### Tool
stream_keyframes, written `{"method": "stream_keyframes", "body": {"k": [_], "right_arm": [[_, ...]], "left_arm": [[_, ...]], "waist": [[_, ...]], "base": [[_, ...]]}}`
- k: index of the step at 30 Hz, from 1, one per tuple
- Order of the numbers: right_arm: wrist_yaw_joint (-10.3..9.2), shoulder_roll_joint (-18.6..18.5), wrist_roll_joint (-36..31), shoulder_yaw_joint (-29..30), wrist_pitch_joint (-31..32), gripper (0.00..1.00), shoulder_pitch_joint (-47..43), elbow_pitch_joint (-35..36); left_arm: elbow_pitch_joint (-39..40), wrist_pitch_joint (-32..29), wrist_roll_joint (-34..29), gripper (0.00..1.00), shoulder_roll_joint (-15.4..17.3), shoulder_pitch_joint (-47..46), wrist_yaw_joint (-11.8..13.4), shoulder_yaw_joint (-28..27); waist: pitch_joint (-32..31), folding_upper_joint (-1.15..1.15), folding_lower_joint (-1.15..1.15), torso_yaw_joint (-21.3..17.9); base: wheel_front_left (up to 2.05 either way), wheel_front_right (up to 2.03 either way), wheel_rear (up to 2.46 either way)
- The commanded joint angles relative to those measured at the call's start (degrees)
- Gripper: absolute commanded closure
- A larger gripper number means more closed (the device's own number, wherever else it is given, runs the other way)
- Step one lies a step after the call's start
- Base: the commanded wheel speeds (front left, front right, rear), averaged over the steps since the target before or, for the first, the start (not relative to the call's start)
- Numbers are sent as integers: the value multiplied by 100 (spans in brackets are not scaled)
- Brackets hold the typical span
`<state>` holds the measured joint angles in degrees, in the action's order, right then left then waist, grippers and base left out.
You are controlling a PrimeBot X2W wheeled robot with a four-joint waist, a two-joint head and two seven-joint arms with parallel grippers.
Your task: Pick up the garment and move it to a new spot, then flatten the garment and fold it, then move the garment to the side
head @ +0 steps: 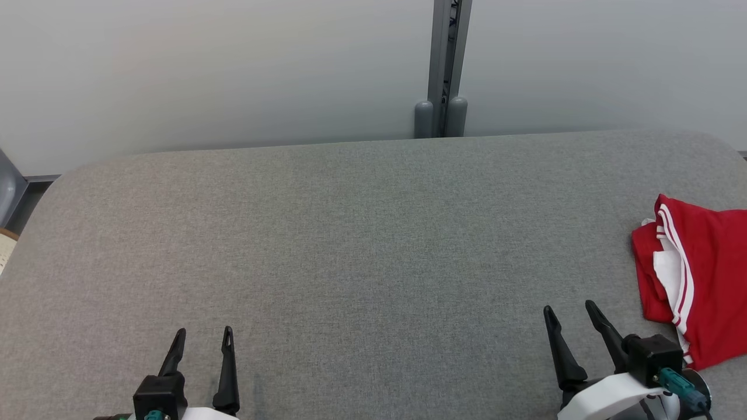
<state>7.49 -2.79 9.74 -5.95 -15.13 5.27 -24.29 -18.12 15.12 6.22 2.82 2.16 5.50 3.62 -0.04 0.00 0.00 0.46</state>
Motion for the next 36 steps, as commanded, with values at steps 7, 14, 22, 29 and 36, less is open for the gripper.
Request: {"method": "stream_keyframes", "body": {"k": [7,14,22,29,36], "right_arm": [[0,-30,39,-68,5,0,46,-70],[0,-31,13,-102,5,0,73,-85],[0,-30,10,-113,5,0,81,-104],[0,19,0,-146,3,100,-12,-123],[0,38,632,-53,167,100,-72,-111]], "left_arm": [[-60,-2,66,0,21,62,-90,-39],[-66,-2,186,0,21,59,-159,-45],[-118,-2,214,0,23,73,-188,-26],[-222,-9,269,100,-21,28,-246,-9],[-304,-215,891,100,-35,-36,-325,-124]], "waist": [[21,0,0,-29],[39,0,0,-73],[39,0,0,-131],[54,0,0,-141],[52,0,0,-137]], "base": [[0,0,0],[0,0,0],[0,0,0],[0,0,0],[0,0,0]]}}
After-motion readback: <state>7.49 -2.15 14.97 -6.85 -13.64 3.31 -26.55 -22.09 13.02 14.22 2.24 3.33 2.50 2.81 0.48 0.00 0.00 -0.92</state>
